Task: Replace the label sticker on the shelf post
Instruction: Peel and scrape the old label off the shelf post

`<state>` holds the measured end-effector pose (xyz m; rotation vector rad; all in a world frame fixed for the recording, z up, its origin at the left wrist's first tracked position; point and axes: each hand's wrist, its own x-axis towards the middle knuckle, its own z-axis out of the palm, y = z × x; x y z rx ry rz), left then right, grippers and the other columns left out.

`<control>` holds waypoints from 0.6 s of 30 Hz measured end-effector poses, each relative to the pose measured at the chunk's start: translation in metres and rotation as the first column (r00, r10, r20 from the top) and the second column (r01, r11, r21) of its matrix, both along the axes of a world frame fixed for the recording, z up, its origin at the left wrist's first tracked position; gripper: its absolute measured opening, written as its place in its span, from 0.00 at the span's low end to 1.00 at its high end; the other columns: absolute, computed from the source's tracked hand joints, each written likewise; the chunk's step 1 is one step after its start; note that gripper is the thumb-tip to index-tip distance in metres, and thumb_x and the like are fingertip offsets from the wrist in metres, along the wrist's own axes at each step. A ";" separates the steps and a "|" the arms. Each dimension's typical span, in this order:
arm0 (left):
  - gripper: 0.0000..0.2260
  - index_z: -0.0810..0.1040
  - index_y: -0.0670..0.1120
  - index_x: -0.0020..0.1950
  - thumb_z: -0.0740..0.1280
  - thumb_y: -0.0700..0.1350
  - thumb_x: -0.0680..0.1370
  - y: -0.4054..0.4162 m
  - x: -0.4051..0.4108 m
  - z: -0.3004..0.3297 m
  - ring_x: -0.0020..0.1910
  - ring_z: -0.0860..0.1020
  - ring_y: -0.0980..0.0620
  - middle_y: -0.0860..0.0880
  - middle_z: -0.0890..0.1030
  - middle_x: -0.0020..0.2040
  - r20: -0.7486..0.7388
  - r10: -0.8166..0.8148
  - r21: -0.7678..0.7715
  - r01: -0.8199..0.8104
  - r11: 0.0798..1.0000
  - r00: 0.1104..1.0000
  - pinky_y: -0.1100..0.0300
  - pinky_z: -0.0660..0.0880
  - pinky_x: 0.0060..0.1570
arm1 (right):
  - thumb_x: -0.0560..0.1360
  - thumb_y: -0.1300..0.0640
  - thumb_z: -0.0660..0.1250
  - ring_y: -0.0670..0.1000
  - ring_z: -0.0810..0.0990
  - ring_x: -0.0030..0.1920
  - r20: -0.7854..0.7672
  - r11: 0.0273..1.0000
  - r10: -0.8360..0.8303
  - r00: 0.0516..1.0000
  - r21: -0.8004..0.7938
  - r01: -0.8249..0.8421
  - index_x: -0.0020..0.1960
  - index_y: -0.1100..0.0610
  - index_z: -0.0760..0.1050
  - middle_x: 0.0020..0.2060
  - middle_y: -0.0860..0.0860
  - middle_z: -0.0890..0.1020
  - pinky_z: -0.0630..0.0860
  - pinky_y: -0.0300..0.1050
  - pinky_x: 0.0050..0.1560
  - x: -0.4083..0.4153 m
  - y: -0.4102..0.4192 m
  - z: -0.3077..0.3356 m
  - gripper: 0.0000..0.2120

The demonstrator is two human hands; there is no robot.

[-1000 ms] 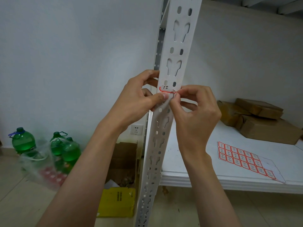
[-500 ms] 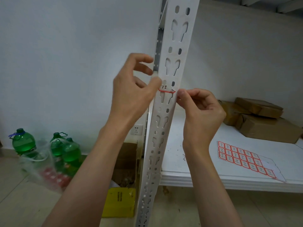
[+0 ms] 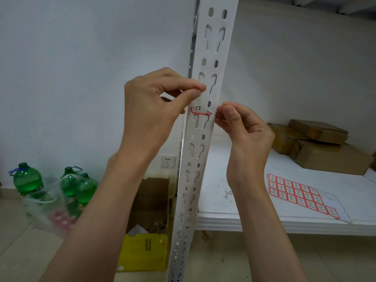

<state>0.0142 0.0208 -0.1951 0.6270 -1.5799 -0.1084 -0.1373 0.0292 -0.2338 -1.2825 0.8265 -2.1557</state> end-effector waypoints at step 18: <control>0.07 0.86 0.48 0.46 0.72 0.50 0.76 0.001 -0.039 -0.006 0.43 0.77 0.57 0.54 0.82 0.43 0.117 0.169 -0.123 -0.154 0.980 0.979 0.70 0.74 0.42 | 0.79 0.64 0.66 0.57 0.86 0.52 -0.021 0.968 0.244 0.969 -0.045 -0.245 0.57 0.67 0.81 0.50 0.60 0.86 0.81 0.51 0.58 -0.019 0.008 0.002 0.10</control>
